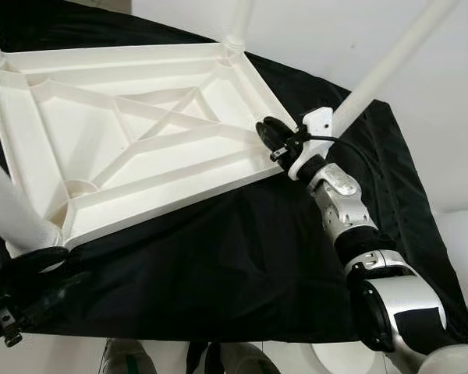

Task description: Building children table

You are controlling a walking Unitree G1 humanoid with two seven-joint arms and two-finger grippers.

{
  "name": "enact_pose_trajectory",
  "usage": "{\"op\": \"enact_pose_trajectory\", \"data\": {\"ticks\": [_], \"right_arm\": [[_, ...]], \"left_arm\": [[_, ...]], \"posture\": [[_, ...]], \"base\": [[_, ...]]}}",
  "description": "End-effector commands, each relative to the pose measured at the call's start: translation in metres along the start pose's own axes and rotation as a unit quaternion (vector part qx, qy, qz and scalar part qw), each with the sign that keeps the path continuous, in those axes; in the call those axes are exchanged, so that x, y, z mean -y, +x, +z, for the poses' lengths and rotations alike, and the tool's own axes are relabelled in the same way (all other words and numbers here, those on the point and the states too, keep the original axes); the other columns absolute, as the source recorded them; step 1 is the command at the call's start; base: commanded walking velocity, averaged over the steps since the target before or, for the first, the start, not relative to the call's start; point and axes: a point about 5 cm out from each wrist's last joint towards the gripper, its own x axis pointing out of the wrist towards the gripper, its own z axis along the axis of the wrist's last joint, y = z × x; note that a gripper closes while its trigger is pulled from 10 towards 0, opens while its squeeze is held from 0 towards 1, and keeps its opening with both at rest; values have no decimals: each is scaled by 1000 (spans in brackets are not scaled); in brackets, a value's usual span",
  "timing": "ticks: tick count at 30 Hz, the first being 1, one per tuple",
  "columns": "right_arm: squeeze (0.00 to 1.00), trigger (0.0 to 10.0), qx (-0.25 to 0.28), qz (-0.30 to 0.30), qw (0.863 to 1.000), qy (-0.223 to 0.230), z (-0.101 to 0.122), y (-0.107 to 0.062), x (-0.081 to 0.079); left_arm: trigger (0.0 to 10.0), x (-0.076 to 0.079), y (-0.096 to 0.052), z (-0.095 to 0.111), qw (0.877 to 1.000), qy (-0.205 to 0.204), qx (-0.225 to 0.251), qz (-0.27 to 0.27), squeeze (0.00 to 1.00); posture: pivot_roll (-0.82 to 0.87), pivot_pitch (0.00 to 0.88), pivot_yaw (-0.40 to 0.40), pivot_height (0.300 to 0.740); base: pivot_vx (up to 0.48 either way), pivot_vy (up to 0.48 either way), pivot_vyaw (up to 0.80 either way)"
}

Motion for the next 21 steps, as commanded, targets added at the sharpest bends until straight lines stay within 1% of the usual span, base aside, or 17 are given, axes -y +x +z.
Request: {"op": "enact_pose_trajectory", "data": {"ticks": [1, 3, 5, 6, 7, 10, 11, 12, 13, 15, 16, 17, 18, 19, 20, 21], "right_arm": [[0, 10000, -14, -12, 1000, -3, -7, -6, 4], [0, 10000, -17, -14, 1000, 6, -12, -5, -3], [0, 10000, -17, -14, 1000, 6, -12, -5, -3], [0, 10000, -17, -14, 1000, 10, -14, -5, -5], [0, 10000, -19, -13, 1000, 11, -16, -5, -7], [0, 10000, -21, -11, 1000, 12, -17, -5, -8], [0, 10000, -21, -10, 1000, 13, -18, -4, -10], [0, 10000, -21, -10, 1000, 13, -18, -4, -10], [0, 10000, -21, -10, 1000, 15, -18, -3, -10], [0, 10000, -20, -8, 1000, 16, -18, -1, -12], [0, 10000, -20, -8, 1000, 16, -18, -1, -12], [0, 10000, -19, -7, 1000, 16, -17, 0, -12], [0, 10000, -19, -7, 1000, 16, -17, 0, -12], [0, 10000, -17, -8, 1000, 17, -17, 0, -13], [0, 10000, -17, -8, 1000, 17, -17, 0, -13], [0, 10000, -14, -11, 1000, 18, -16, 1, -14]], "left_arm": [[10000, -2, -6, -2, 1000, 10, -23, -5, 0], [10000, -9, -17, -9, 997, 17, -76, 10, 0], [10000, -9, -17, -9, 997, 17, -76, 10, 0], [10000, -10, -21, -10, 996, 15, -90, 12, 0], [10000, -12, -26, -12, 994, 21, -109, 20, 0], [10000, -14, -28, -12, 992, 26, -120, 25, 0], [10000, -25, -43, -13, 982, 55, -171, 57, 0], [10000, -25, -43, -13, 982, 55, -171, 57, 0], [10000, -31, -51, -12, 976, 62, -197, 68, 0], [10000, -43, -65, -15, 958, 82, -260, 88, 0], [10000, -43, -65, -15, 958, 82, -260, 88, 0], [10000, -48, -71, -17, 949, 91, -287, 96, 0], [10000, -48, -71, -17, 949, 91, -287, 96, 0], [10000, -61, -75, -15, 932, 125, -315, 126, 0], [10000, -61, -75, -15, 932, 125, -315, 126, 0], [10000, -81, -76, -9, 916, 159, -322, 177, 0]], "posture": [[460, 162, -253, 740], [464, 169, -250, 740], [464, 169, -250, 740], [464, 169, -250, 740], [470, 173, -245, 740], [471, 175, -244, 740], [476, 176, -242, 740], [476, 176, -242, 740], [480, 177, -238, 740], [481, 177, -231, 740], [481, 177, -231, 740], [480, 176, -229, 740], [480, 176, -229, 740], [477, 173, -222, 740], [477, 173, -222, 740], [470, 171, -218, 740]], "base": [[0, 0, 0], [0, 0, 0], [0, 0, 0], [0, 0, 0], [0, 0, 0], [0, 0, 0], [0, 0, 0], [0, 0, 0], [0, 0, 0], [0, 0, 0], [0, 0, 0], [0, 0, 0], [0, 0, 0], [0, 0, 0], [0, 0, 0], [0, 0, 0]]}}
